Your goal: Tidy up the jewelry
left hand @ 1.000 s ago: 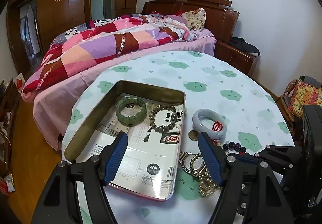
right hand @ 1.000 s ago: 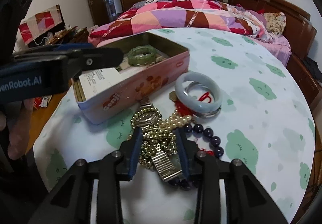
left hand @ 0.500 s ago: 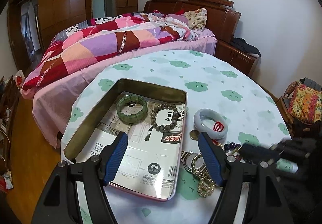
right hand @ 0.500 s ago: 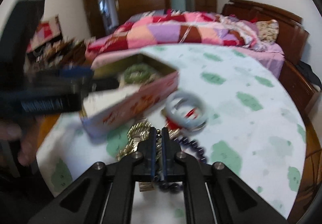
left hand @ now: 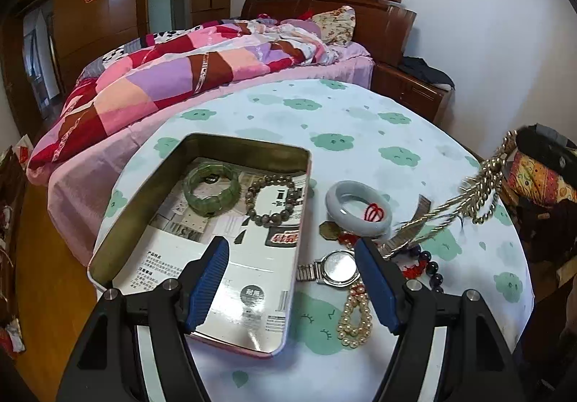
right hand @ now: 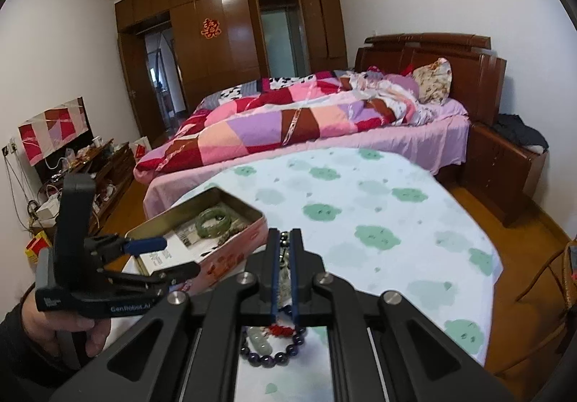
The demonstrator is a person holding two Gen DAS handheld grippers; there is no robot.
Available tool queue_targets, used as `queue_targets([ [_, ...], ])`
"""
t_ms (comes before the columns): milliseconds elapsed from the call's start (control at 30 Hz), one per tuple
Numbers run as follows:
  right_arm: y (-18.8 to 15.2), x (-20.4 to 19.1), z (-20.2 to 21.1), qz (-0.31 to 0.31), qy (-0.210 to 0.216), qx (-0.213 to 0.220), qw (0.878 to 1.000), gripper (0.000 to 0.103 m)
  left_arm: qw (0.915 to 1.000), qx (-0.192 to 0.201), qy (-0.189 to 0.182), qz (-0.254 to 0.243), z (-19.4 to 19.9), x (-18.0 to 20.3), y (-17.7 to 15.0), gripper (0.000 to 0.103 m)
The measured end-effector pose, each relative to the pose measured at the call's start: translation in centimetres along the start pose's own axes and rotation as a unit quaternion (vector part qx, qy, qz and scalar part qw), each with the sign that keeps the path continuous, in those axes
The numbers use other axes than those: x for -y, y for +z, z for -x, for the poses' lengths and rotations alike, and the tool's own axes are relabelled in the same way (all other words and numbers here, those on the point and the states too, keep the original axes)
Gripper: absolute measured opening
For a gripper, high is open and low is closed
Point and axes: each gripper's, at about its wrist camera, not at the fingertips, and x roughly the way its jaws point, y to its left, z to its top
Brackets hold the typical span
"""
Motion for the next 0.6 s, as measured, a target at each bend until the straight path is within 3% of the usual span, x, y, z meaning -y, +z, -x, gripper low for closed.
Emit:
queue_targets([
  [300,-0.3,3.4,-0.4,-0.031,-0.031,-0.005,0.999,0.007,0.9982,-0.013,-0.031,-0.050,-1.7,2.9,-0.8,0.072],
  [600,-1.5,6.2,-0.5,-0.061,-0.045,-0.020,0.997,0.007,0.9958,-0.018,-0.002,-0.090,-3.1,5.1,-0.4,0.072],
])
